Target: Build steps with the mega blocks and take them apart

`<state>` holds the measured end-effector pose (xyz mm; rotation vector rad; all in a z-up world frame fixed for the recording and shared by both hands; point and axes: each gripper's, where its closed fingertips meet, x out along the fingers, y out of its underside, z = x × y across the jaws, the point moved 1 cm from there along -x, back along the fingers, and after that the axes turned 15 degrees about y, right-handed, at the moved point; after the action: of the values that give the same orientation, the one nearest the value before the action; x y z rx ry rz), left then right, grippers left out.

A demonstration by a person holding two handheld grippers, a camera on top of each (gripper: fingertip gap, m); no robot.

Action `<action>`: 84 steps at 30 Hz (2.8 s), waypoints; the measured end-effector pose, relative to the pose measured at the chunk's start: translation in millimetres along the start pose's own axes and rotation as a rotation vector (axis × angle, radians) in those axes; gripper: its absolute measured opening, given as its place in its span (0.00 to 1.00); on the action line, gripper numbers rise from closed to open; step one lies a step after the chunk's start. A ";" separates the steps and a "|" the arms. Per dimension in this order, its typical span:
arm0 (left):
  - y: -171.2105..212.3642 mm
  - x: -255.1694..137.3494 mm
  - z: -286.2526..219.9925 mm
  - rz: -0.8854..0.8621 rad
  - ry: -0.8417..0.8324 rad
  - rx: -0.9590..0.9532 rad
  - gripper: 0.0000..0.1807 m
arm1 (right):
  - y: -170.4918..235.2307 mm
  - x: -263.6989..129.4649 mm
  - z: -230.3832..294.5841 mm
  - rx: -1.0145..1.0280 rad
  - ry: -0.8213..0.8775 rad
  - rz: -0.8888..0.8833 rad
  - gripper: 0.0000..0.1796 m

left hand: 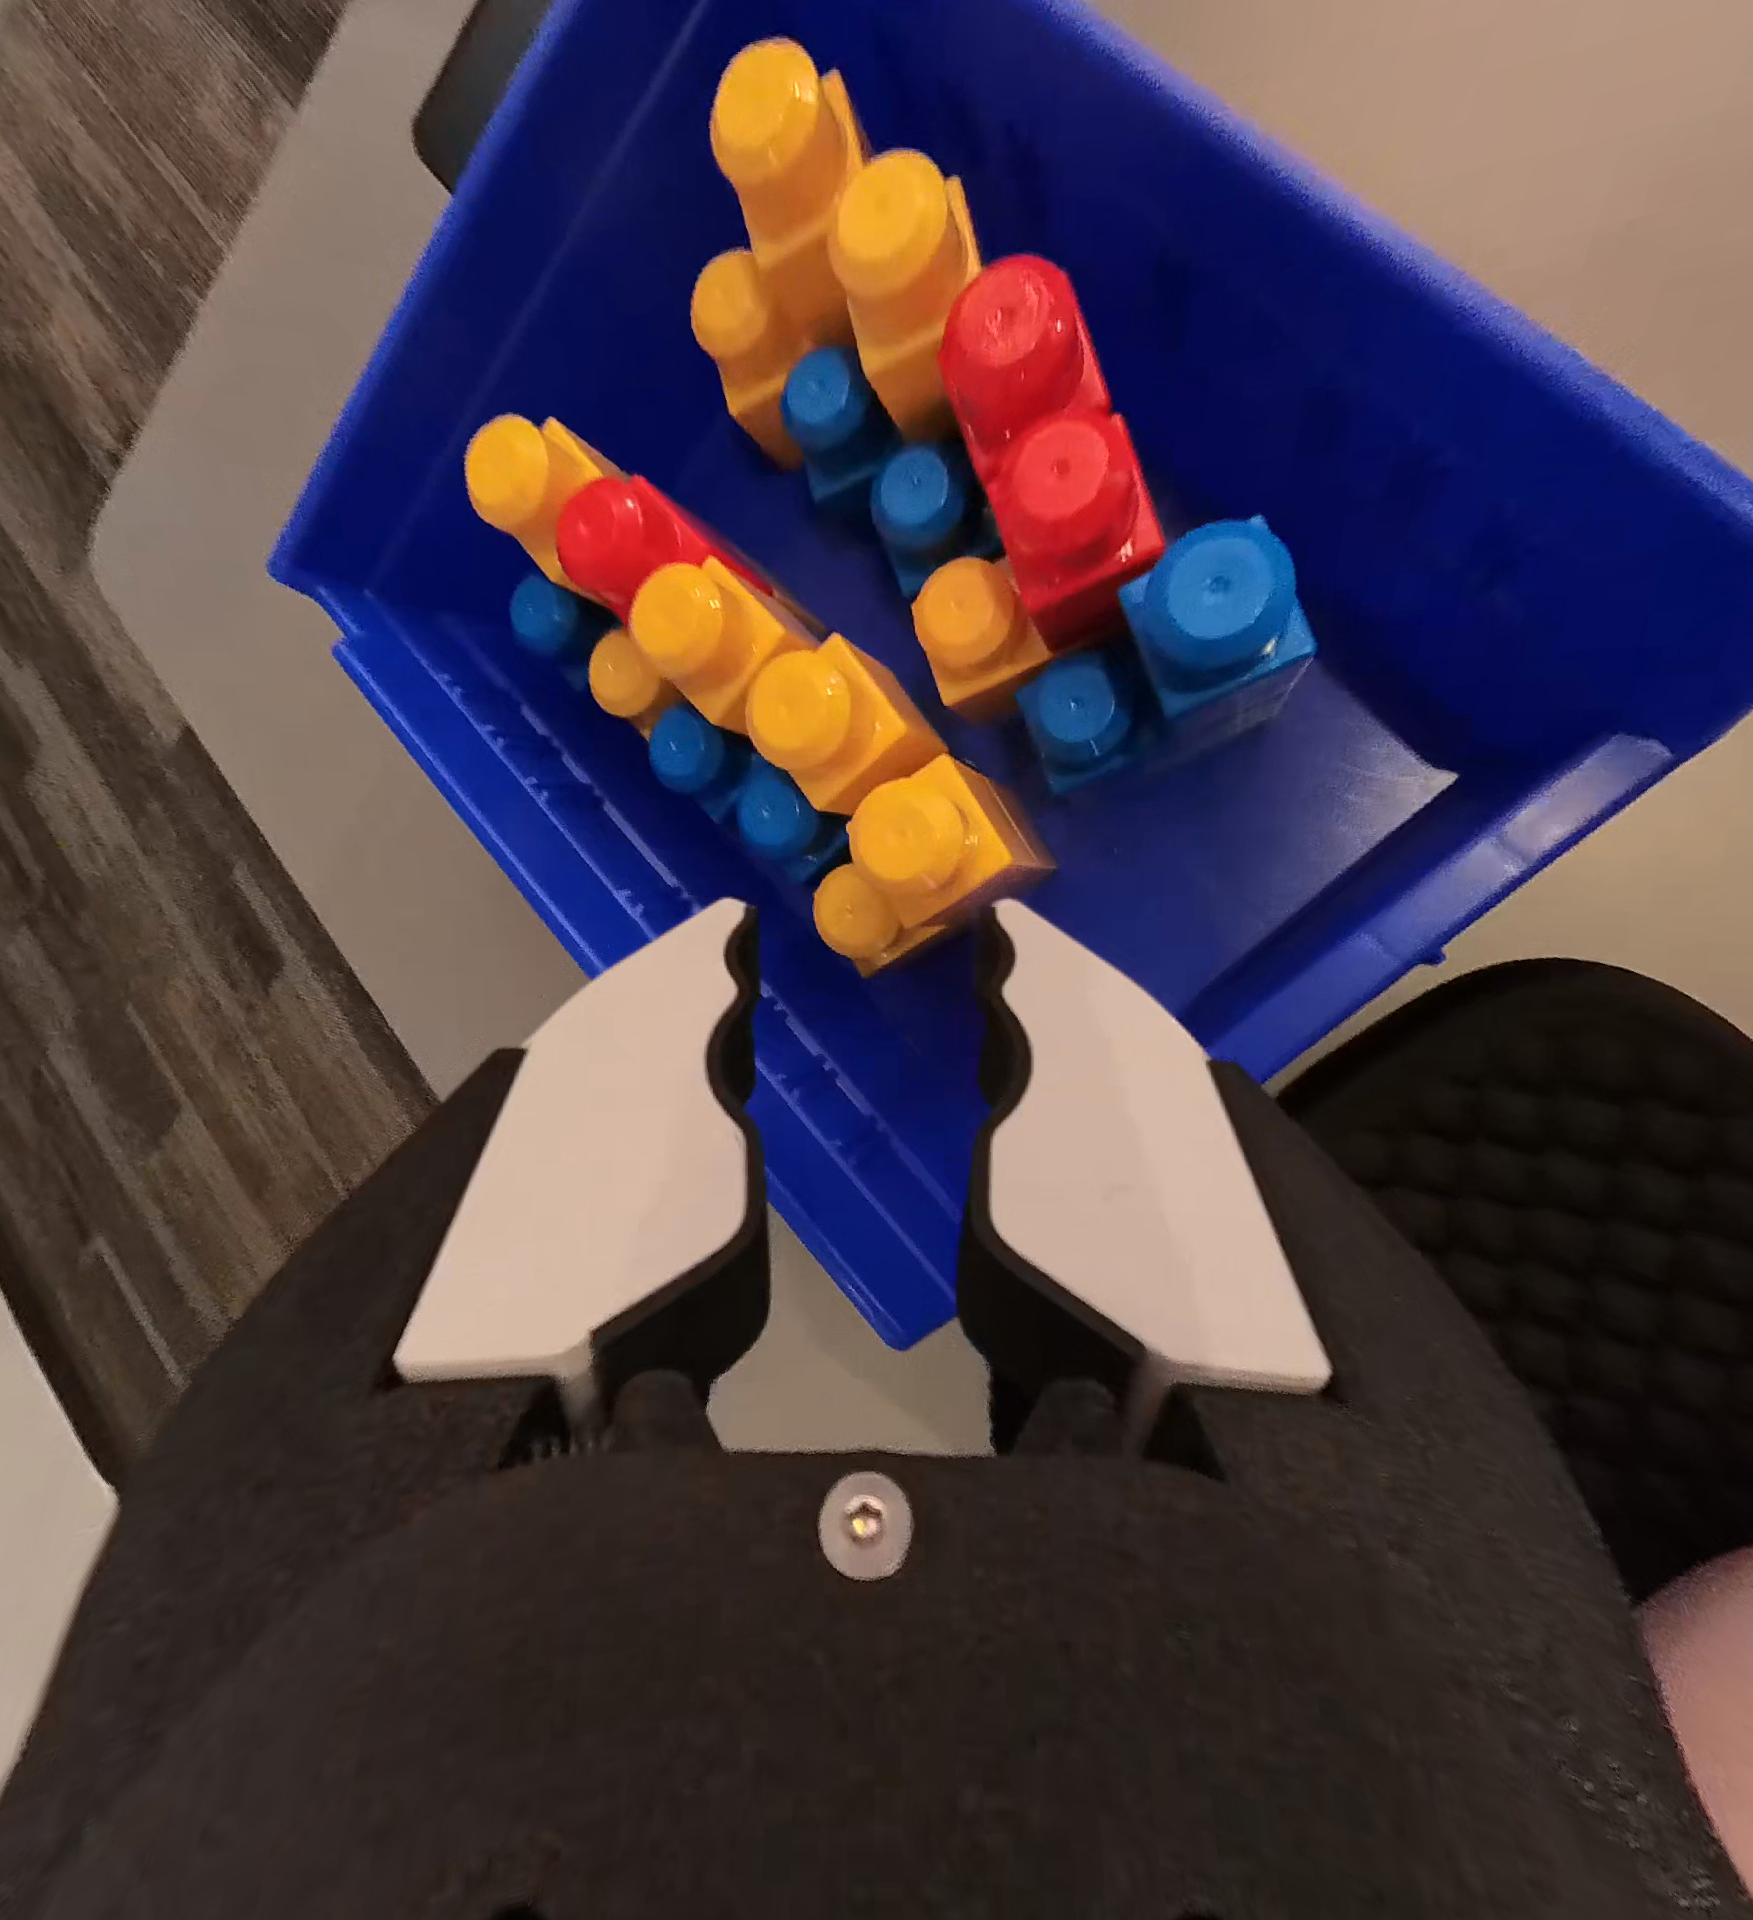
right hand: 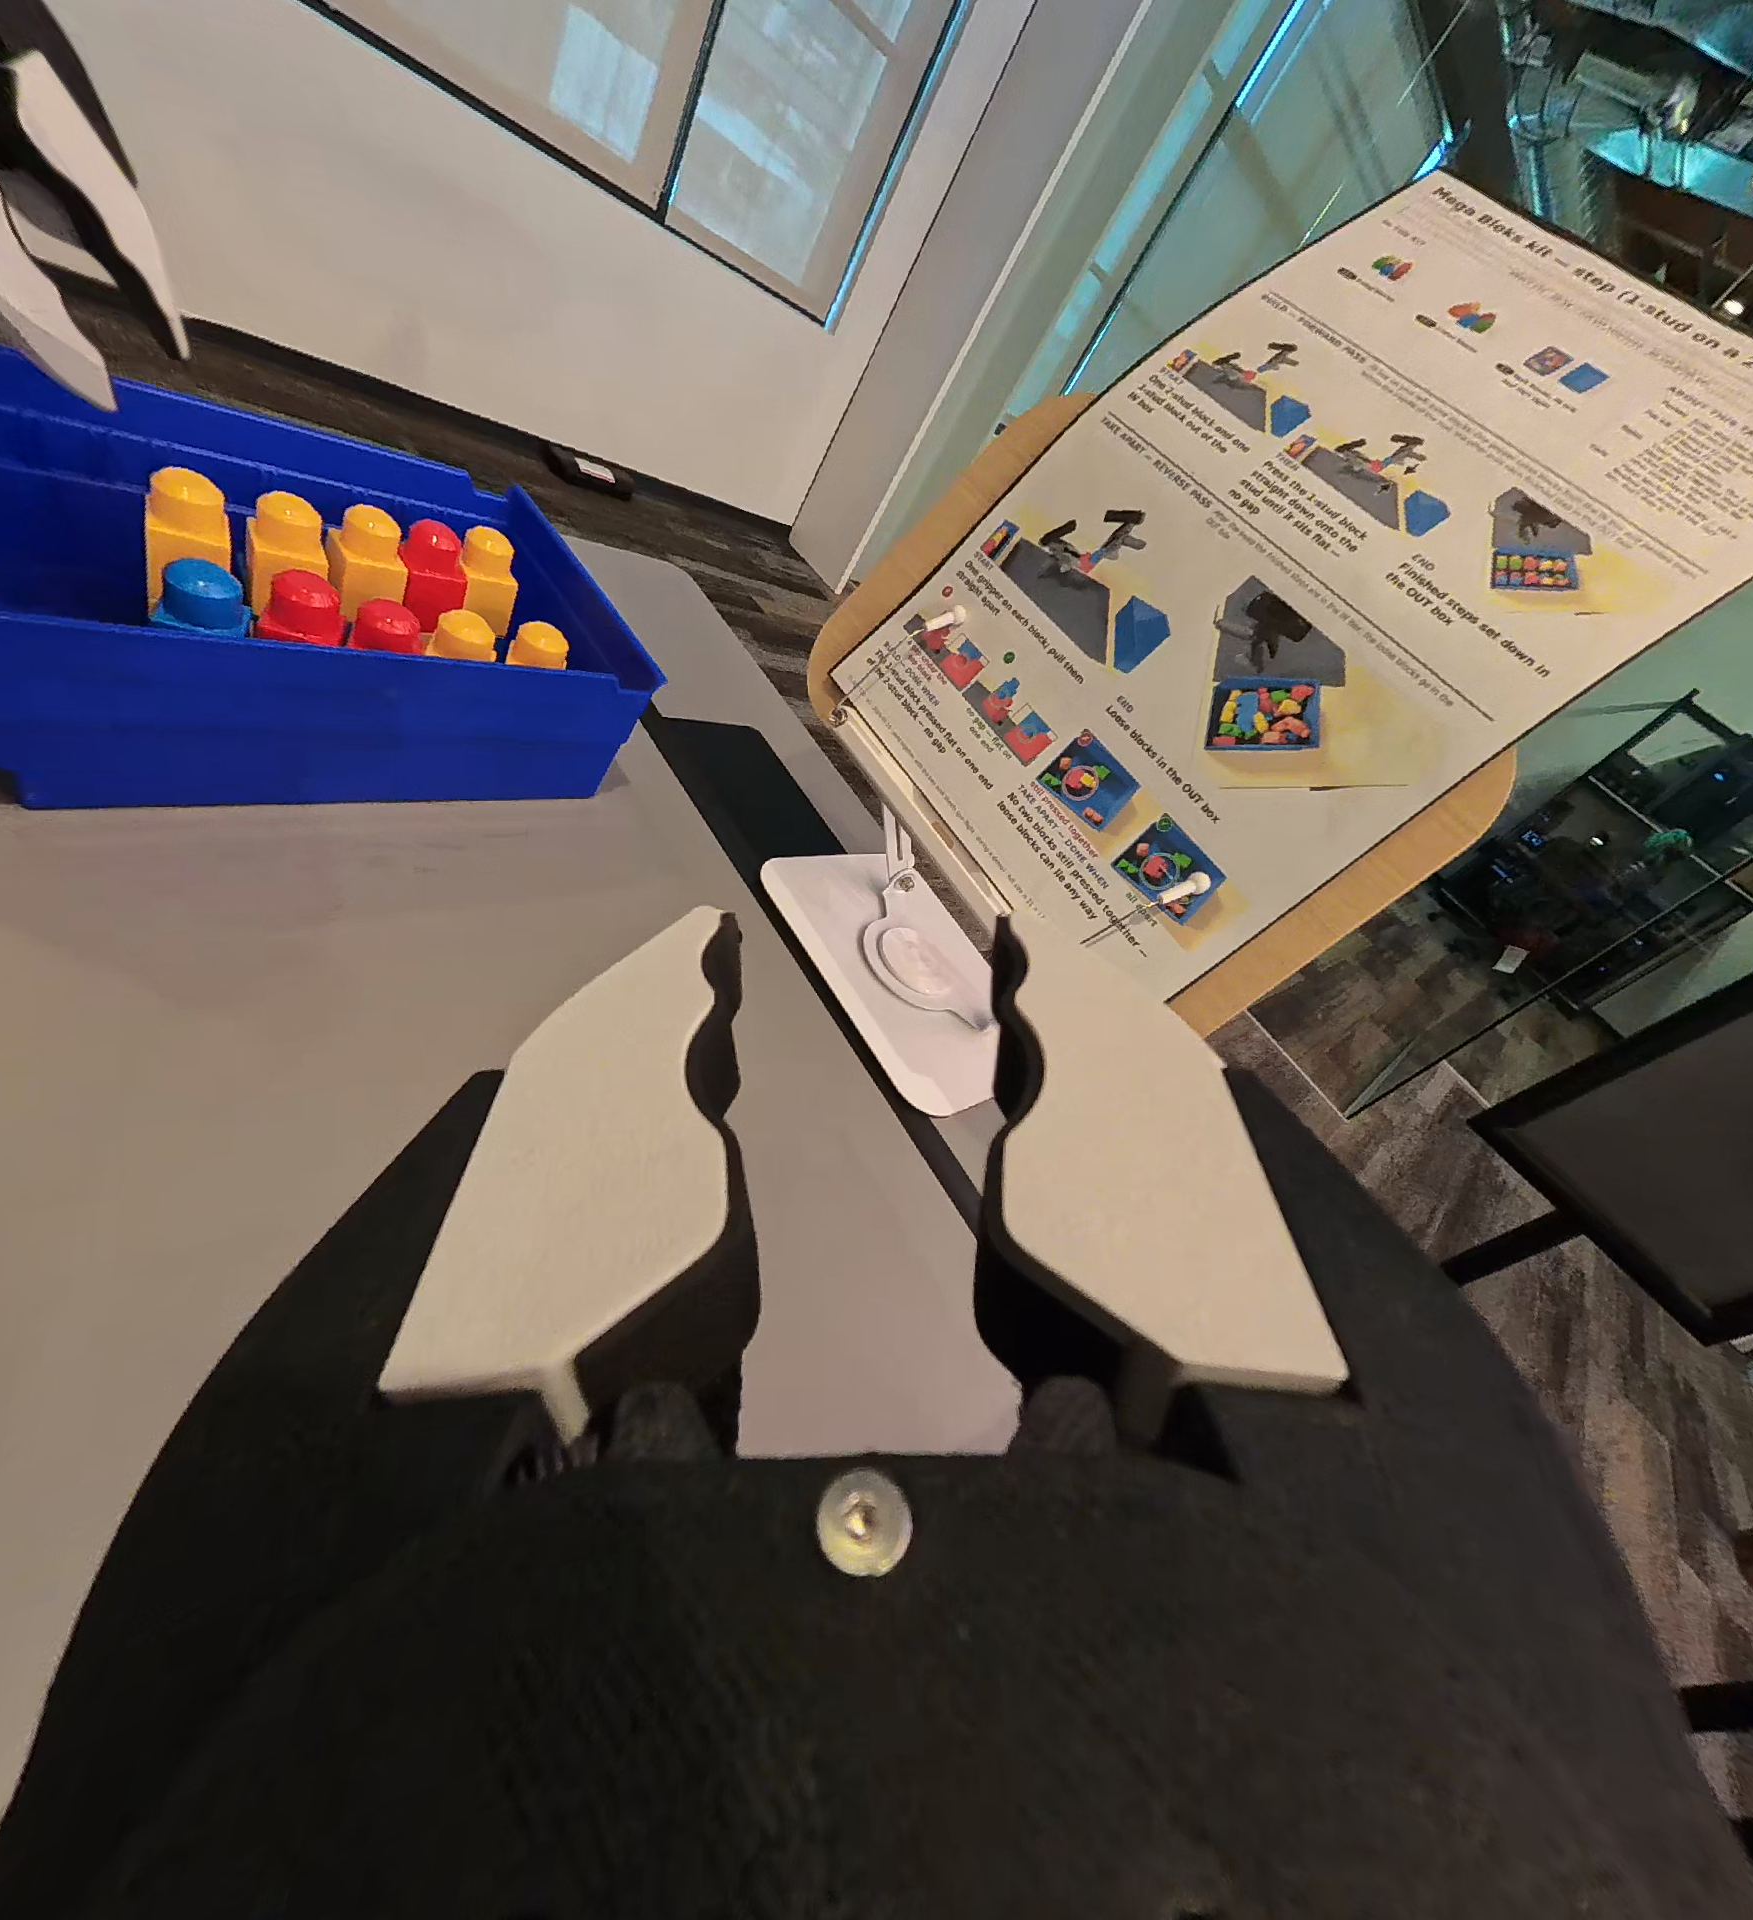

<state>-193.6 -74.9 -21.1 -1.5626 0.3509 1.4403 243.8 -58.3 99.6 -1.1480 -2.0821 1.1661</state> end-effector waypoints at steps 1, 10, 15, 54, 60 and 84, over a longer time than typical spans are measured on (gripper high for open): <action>3.3 1.3 -0.6 0.007 0.015 -0.008 0.22 | 0.8 0.2 -0.1 -0.001 0.000 0.002 0.26; 6.1 0.2 -4.6 0.011 0.037 0.032 0.21 | 21.0 12.0 4.2 -0.004 -0.029 0.059 0.26; -0.9 4.3 -5.1 0.028 0.034 0.068 0.20 | 28.6 17.0 7.6 -0.011 -0.037 0.081 0.26; 5.1 63.5 13.5 0.121 0.176 -0.539 0.31 | 66.4 34.7 42.7 -0.214 -0.100 0.235 0.26; 14.2 73.4 4.4 0.223 0.183 -0.568 0.32 | 64.8 33.1 43.0 -0.242 -0.096 0.235 0.26; -77.1 -50.1 -23.2 -0.423 0.225 -0.338 0.24 | 56.4 41.7 85.2 -0.138 -0.219 0.139 0.26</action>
<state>-135.4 -72.4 53.7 -1.9387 -0.1015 1.0316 183.9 -45.0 8.0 -1.2974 -2.3097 1.2794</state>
